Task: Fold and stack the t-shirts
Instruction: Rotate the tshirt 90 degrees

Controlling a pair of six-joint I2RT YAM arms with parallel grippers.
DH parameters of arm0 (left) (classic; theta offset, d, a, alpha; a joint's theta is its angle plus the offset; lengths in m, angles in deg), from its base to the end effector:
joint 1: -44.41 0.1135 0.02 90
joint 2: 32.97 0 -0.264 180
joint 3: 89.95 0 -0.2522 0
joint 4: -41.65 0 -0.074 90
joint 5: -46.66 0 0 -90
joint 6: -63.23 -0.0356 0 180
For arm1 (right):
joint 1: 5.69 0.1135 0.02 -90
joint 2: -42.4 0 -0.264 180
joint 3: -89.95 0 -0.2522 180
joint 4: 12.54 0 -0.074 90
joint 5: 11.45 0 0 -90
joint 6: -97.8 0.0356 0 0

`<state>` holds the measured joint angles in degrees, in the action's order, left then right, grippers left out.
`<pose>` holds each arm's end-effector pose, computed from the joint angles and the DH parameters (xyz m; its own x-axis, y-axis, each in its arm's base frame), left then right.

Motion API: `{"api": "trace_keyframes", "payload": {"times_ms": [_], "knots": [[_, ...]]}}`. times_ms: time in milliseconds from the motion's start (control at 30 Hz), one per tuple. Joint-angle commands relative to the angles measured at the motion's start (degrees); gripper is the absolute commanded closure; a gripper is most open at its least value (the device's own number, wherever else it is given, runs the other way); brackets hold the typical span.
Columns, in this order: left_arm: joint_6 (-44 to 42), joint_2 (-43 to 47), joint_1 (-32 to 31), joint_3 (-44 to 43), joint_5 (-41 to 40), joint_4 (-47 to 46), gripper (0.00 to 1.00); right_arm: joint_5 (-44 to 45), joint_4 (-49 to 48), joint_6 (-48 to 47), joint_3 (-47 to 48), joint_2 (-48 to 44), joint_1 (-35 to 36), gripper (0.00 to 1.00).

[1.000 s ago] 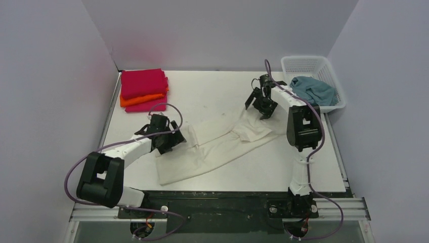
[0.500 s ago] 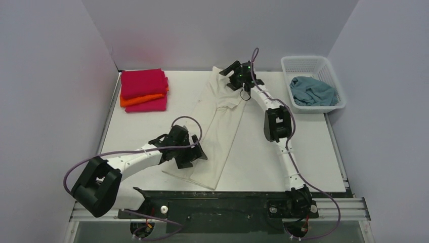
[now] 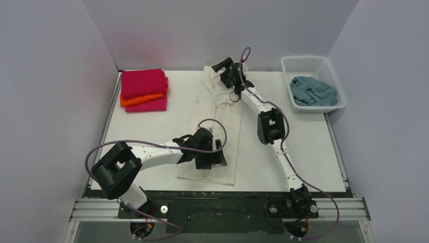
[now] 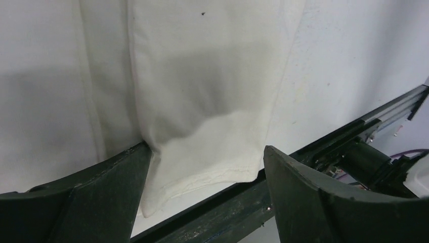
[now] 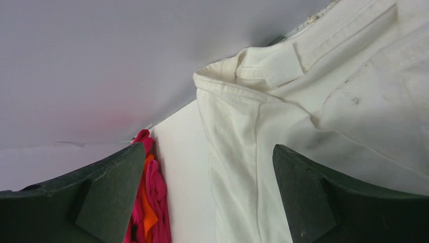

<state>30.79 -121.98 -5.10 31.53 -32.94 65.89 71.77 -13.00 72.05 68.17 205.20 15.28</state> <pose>0.1871 -0.2291 0.1605 -0.9728 -0.1390 -0.1854 -0.0098 0.8241 -0.5664 0.5893 0.2303 0.1636 -0.4483 0.7860 -0.4257 -0.1417 0.4077 0.9021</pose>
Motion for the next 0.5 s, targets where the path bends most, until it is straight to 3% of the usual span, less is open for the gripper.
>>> {"api": "trace_keyframes", "payload": {"times_ms": [0,100,233,367,467], "knots": [[-3.3,3.0,-0.4,-6.2,-11.2,10.0,0.08,1.9,5.4,-10.9,-1.4,-13.0,-1.2,0.08],[-4.4,5.4,0.4,-11.1,-23.6,20.7,0.08,3.4,12.2,-17.7,-3.7,-21.3,-1.5,0.07],[-7.1,8.4,1.0,-14.0,-25.9,28.7,0.08,3.9,23.1,-25.3,-7.7,-30.9,-1.5,0.06],[-8.2,15.8,0.9,-9.7,-24.8,27.0,0.07,4.1,30.8,-29.4,-20.7,-43.8,-1.2,0.04],[-7.5,22.3,4.0,-5.4,-25.0,27.6,0.07,7.8,37.4,-29.5,-37.6,-54.1,0.3,0.04]]}}
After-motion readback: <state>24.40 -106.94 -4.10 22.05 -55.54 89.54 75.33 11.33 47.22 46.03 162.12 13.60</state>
